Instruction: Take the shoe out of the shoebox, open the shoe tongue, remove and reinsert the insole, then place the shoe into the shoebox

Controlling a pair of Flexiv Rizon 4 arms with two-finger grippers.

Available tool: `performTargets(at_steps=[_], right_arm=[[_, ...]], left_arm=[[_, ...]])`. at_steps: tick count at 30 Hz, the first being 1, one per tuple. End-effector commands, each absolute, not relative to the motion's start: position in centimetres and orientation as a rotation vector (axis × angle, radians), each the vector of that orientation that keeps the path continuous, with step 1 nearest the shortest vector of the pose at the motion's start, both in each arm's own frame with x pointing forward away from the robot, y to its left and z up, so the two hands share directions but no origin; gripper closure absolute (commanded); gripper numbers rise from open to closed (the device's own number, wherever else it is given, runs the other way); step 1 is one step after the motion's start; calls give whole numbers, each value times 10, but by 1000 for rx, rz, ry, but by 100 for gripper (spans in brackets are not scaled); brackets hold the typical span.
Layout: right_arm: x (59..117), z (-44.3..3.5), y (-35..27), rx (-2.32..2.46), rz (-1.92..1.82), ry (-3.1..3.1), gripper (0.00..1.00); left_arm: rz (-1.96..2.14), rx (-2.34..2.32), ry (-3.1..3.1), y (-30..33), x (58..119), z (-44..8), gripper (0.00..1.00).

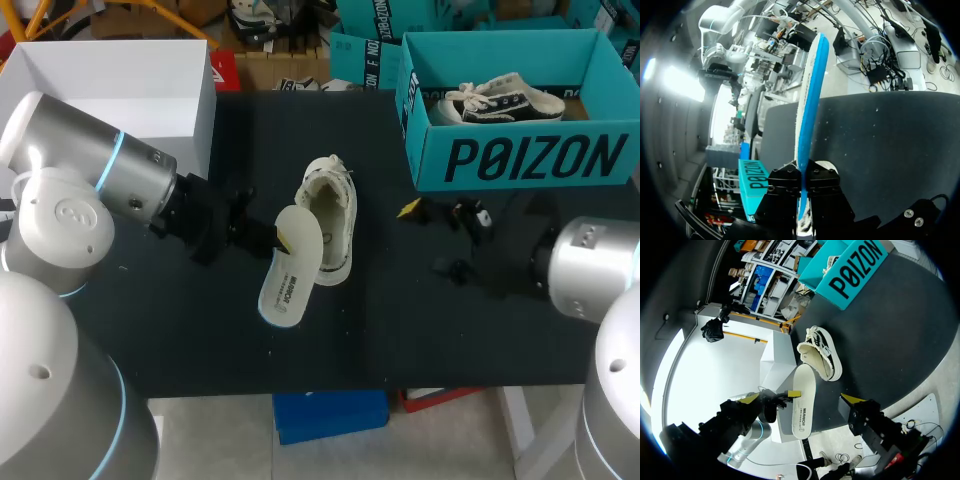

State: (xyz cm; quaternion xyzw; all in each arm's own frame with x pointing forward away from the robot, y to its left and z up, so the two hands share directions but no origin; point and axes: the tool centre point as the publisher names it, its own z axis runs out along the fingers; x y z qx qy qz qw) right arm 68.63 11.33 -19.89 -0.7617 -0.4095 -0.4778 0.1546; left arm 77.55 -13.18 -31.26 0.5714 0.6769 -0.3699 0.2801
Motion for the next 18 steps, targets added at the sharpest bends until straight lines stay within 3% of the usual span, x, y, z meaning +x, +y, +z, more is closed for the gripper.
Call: performTargets(at_steps=[1, 18], right_arm=[[685, -196, 105, -2114, -1287, -1212, 0], [685, -196, 105, -2114, -1287, -1212, 0]], left_arm=[[-985, 1533, 1818, -133, 775, -312, 100], [-1049, 1514, 1818, -139, 779, -319, 100]])
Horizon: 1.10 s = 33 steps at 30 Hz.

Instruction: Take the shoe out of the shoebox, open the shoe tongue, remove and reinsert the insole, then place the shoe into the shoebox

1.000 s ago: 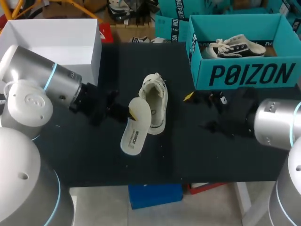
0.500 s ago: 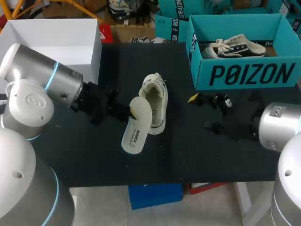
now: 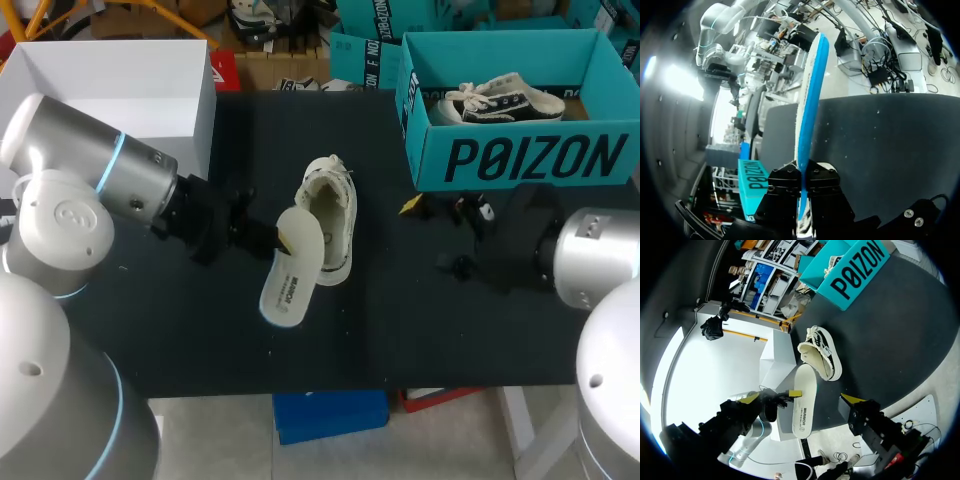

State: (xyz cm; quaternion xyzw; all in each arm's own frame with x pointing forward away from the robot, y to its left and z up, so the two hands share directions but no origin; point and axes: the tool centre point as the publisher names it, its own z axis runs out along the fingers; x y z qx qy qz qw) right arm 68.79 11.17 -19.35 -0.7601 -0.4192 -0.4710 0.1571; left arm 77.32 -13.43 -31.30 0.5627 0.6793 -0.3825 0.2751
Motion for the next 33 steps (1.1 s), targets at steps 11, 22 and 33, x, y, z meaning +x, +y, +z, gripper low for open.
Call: performTargets(at_steps=[11, 22, 33], right_arm=[[685, -196, 105, -2114, -1287, -1212, 0], [685, -196, 105, -2114, -1287, -1212, 0], [685, -196, 105, -2114, -1287, -1212, 0]], left_arm=[[-1069, 1546, 1834, -147, 793, -326, 100], [-1113, 1524, 1845, -160, 802, -337, 100], [-1181, 1526, 1863, -163, 806, -344, 100]])
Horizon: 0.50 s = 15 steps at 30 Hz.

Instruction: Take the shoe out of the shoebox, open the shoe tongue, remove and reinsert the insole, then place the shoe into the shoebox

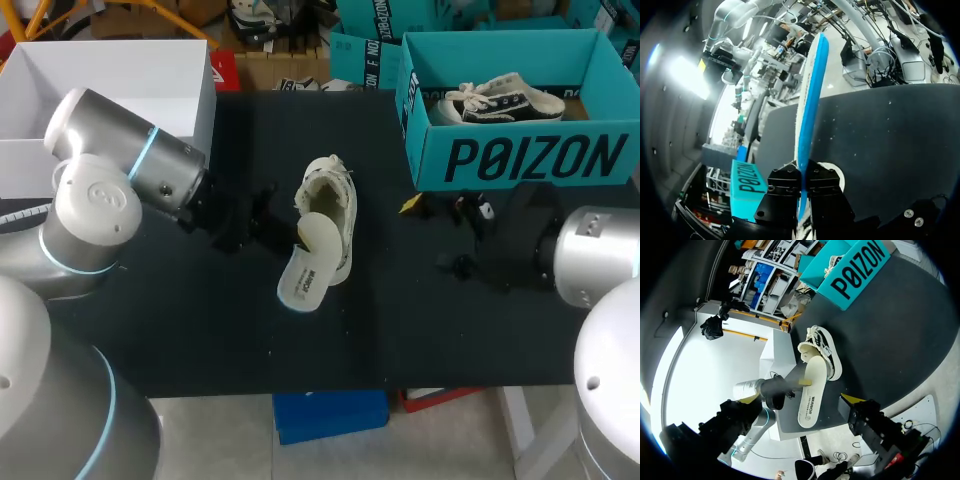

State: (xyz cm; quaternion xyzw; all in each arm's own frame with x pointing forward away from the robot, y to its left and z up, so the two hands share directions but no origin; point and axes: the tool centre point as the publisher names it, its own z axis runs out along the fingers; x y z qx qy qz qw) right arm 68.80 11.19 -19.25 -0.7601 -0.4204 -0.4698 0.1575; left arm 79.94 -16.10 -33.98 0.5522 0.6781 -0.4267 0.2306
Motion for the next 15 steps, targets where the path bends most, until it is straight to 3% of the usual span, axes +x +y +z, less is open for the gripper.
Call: performTargets(at_steps=[1, 15], right_arm=[[685, -196, 105, -2114, -1287, -1212, 0], [685, -196, 105, -2114, -1287, -1212, 0]], left_arm=[[-1181, 1527, 1863, -163, 806, -344, 100], [-1170, 1536, 1885, -164, 816, -354, 100]])
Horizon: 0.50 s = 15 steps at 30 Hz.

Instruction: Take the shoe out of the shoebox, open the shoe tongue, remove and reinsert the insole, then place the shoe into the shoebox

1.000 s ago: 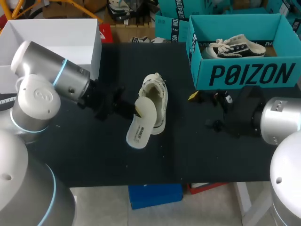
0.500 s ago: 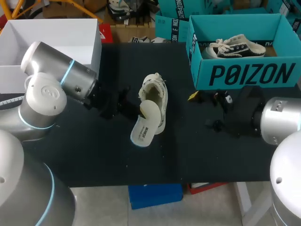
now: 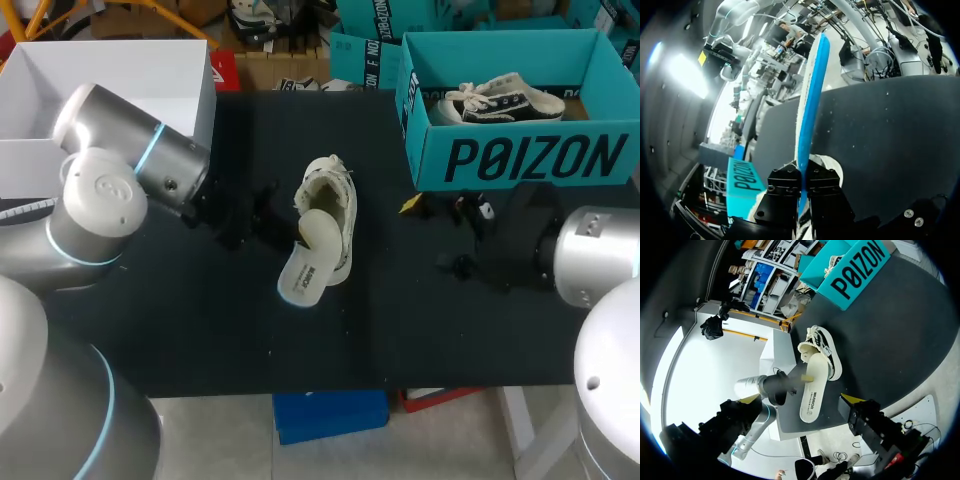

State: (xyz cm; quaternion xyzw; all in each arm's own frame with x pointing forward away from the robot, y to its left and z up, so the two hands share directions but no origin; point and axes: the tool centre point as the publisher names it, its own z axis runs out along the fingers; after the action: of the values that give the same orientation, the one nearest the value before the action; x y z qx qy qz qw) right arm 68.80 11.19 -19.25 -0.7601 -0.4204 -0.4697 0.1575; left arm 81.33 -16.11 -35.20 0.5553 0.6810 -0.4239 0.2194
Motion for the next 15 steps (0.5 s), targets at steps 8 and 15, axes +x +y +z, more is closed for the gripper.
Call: performTargets(at_steps=[8, 15], right_arm=[[685, -196, 105, -2114, -1287, -1212, 0], [685, -196, 105, -2114, -1287, -1212, 0]], left_arm=[[-1177, 1534, 1880, -166, 821, -356, 100], [-1211, 1516, 1870, -171, 819, -354, 100]])
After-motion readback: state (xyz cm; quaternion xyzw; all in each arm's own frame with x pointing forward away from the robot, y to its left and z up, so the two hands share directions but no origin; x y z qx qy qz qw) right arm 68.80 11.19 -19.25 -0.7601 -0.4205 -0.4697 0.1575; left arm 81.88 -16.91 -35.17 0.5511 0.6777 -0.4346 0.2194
